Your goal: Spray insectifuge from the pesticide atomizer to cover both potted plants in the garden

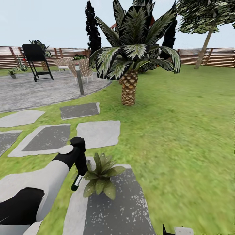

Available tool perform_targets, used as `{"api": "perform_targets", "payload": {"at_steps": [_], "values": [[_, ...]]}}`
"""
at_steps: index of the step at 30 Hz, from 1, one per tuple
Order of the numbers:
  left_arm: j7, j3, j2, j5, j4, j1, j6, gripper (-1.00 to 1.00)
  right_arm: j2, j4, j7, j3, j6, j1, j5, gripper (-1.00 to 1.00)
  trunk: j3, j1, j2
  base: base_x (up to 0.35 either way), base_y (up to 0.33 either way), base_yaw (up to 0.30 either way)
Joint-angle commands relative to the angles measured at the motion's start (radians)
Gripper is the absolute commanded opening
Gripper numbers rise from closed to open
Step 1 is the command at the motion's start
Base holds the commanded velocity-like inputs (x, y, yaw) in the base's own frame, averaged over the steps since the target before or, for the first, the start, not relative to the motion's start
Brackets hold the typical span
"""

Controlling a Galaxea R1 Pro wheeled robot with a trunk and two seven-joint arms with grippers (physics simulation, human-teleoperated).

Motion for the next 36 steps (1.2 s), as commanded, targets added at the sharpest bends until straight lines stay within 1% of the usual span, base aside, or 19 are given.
{"api": "perform_targets", "payload": {"at_steps": [1,5,11,16,21,25,29,33,36], "values": [[-0.008,-0.001,-0.002,-0.006,-0.001,0.0,0.012,-1.0,0.0,0.002,-0.007,-0.003,-0.003,-0.001,0.011,1.0,-0.001,0.0,0.0,0.006,-0.006,-0.202],[-0.008,0.003,-0.004,-0.004,0.0,0.001,0.027,-1.0,0.0,0.002,-0.007,-0.004,-0.003,-0.001,0.01,1.0,-0.001,0.0,0.0,0.001,-0.001,-0.235],[-0.008,0.003,-0.004,-0.004,0.0,0.0,0.028,-1.0,0.0,0.001,-0.006,-0.004,-0.003,-0.001,0.01,1.0,-0.001,0.0,0.0,0.0,-0.001,-0.035],[-0.008,0.003,-0.005,-0.004,-0.001,0.0,0.028,-1.0,0.0,0.002,-0.006,-0.003,-0.003,-0.001,0.011,1.0,-0.001,0.0,0.0,-0.051,-0.2,-0.001],[-0.008,0.002,-0.004,-0.005,-0.001,0.0,0.029,-1.0,0.0,0.002,-0.006,-0.003,-0.003,-0.001,0.01,1.0,-0.001,0.0,0.0,-0.206,-0.213,0.01],[-0.008,0.002,-0.004,-0.01,-0.001,0.0,0.03,-1.0,0.0,0.002,-0.006,-0.003,-0.003,-0.001,0.011,1.0,-0.001,0.0,0.0,-0.235,-0.198,0.216],[-0.008,0.0,-0.003,-0.013,0.0,0.0,0.055,-1.0,0.0,0.003,-0.006,-0.003,-0.003,-0.001,0.012,1.0,-0.001,0.0,0.0,-0.272,-0.153,0.27],[-0.008,-0.002,0.006,-0.014,0.0,0.004,0.06,-1.0,0.0,0.003,-0.006,-0.003,-0.003,-0.001,0.012,1.0,-0.001,0.0,0.0,-0.276,-0.038,0.276],[-0.008,-0.003,0.014,-0.014,0.0,0.006,0.061,-1.0,0.0,0.002,-0.006,-0.003,-0.003,-0.001,0.011,1.0,-0.001,0.0,0.0,-0.063,-0.004,0.15]]}}
